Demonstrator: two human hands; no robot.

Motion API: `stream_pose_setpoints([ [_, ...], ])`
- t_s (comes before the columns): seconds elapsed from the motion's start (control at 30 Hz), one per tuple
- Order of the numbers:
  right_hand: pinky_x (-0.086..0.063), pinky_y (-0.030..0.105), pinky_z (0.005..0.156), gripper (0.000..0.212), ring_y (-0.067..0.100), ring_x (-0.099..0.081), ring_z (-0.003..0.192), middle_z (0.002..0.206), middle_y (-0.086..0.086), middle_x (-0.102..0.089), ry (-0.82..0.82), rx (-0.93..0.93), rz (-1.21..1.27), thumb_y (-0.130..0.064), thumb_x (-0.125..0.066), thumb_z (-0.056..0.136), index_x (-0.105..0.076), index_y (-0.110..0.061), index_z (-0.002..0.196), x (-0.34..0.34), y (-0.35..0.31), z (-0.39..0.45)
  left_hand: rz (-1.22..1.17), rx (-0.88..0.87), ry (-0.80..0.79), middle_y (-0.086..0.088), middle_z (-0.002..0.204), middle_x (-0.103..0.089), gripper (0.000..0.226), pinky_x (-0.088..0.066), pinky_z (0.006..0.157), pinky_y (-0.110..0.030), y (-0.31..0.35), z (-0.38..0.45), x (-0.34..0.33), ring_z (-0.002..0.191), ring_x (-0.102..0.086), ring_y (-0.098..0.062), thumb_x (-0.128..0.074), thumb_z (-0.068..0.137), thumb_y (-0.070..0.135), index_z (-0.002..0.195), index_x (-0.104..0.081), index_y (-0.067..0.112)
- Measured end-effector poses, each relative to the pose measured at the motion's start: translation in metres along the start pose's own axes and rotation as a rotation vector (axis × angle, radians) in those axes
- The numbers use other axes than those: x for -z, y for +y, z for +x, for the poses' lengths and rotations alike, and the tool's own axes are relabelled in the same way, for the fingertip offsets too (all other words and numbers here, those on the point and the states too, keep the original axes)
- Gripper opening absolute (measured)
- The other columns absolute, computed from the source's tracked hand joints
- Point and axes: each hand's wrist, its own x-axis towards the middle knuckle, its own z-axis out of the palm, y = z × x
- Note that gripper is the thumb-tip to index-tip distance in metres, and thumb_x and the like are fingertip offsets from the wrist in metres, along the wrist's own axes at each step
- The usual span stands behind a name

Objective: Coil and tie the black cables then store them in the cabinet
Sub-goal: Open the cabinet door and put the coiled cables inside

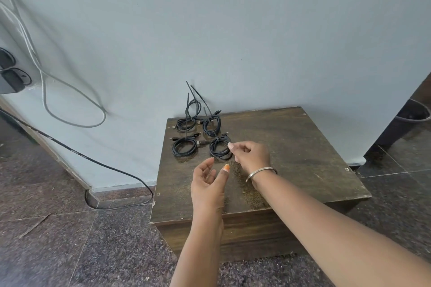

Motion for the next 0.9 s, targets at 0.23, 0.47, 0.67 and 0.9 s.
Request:
stream_pose_setpoints([
  [0.23, -0.057, 0.039, 0.076, 0.008, 0.014, -0.066, 0.063, 0.064, 0.0, -0.068, -0.055, -0.044, 0.118, -0.023, -0.071, 0.081, -0.07, -0.023, 0.073, 0.027, 0.008, -0.045, 0.29, -0.119, -0.024, 0.008, 0.094, -0.069, 0.015, -0.051, 0.071, -0.013, -0.002, -0.008, 0.0, 0.077, -0.063, 0.006, -0.068, 0.085, 0.015, 0.096, -0.065, 0.026],
  [0.47, -0.058, 0.036, 0.08, 0.009, 0.015, -0.068, 0.082, 0.084, -0.002, -0.07, -0.163, -0.064, 0.054, -0.013, -0.068, 0.084, -0.072, -0.018, 0.09, 0.071, 0.014, -0.09, 0.745, -0.279, -0.195, 0.013, 0.088, -0.066, 0.015, -0.044, 0.064, -0.008, -0.016, -0.042, -0.016, 0.081, -0.06, 0.003, -0.062, 0.087, 0.014, 0.094, -0.061, 0.027],
  [0.67, -0.051, 0.022, 0.067, 0.015, 0.007, -0.062, 0.07, 0.077, -0.009, -0.066, 0.0, -0.016, -0.061, -0.012, -0.07, 0.081, -0.067, -0.026, 0.084, 0.125, 0.05, -0.124, 1.028, -0.484, -0.383, 0.007, 0.102, -0.065, 0.014, -0.05, 0.08, -0.027, -0.034, -0.071, -0.035, 0.095, -0.06, -0.01, -0.059, 0.089, 0.022, 0.103, -0.061, 0.023],
  [0.9, -0.047, 0.047, 0.098, 0.062, 0.026, -0.054, 0.113, 0.13, 0.01, -0.048, 0.213, -0.366, 0.184, -0.009, -0.074, 0.076, -0.045, -0.014, 0.13, 0.154, 0.091, -0.116, 1.356, -0.684, -0.423, 0.002, 0.142, -0.041, 0.041, -0.031, 0.11, -0.038, -0.059, -0.092, -0.051, 0.133, -0.035, -0.024, -0.051, 0.092, 0.032, 0.132, -0.047, 0.022],
])
